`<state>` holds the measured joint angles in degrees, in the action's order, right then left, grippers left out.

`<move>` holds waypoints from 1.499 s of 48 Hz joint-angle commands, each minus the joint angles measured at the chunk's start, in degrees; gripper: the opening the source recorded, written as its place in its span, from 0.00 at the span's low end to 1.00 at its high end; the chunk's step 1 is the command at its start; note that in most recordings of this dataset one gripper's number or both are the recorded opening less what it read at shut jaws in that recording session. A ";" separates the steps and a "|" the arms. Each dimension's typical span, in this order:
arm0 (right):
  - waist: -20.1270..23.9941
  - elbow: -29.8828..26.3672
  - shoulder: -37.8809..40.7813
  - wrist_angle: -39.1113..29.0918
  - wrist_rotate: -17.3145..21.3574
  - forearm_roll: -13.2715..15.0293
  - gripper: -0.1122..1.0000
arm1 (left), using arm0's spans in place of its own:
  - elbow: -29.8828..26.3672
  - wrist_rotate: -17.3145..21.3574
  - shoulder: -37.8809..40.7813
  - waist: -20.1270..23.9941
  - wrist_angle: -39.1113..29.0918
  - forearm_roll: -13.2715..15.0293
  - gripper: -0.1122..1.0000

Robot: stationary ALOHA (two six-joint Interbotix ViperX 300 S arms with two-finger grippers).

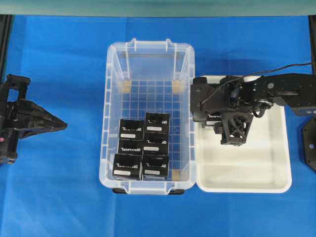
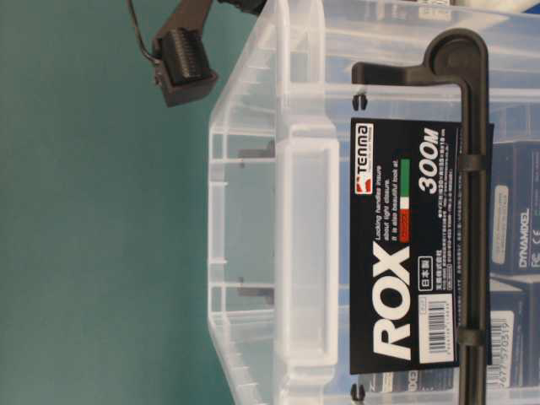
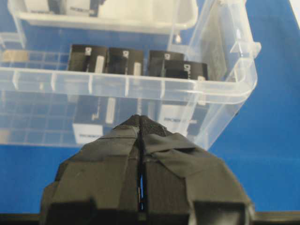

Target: Pick the box from inside the plastic case

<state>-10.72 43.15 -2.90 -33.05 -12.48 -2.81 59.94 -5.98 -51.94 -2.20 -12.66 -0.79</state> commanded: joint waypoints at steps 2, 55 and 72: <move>0.09 -0.18 0.53 0.18 0.00 0.18 0.68 | -1.14 0.09 0.26 0.00 0.26 -0.09 0.06; 0.26 -0.62 -0.35 2.90 1.58 0.09 0.96 | -1.14 0.09 0.26 0.00 0.26 0.00 0.06; 0.62 -2.64 -10.72 -1.23 5.71 0.09 0.96 | -1.05 0.18 0.44 0.00 0.26 -0.09 0.06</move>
<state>-10.37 41.57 -10.72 -33.93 -7.12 -2.81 59.94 -5.89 -51.94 -2.20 -12.66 -0.70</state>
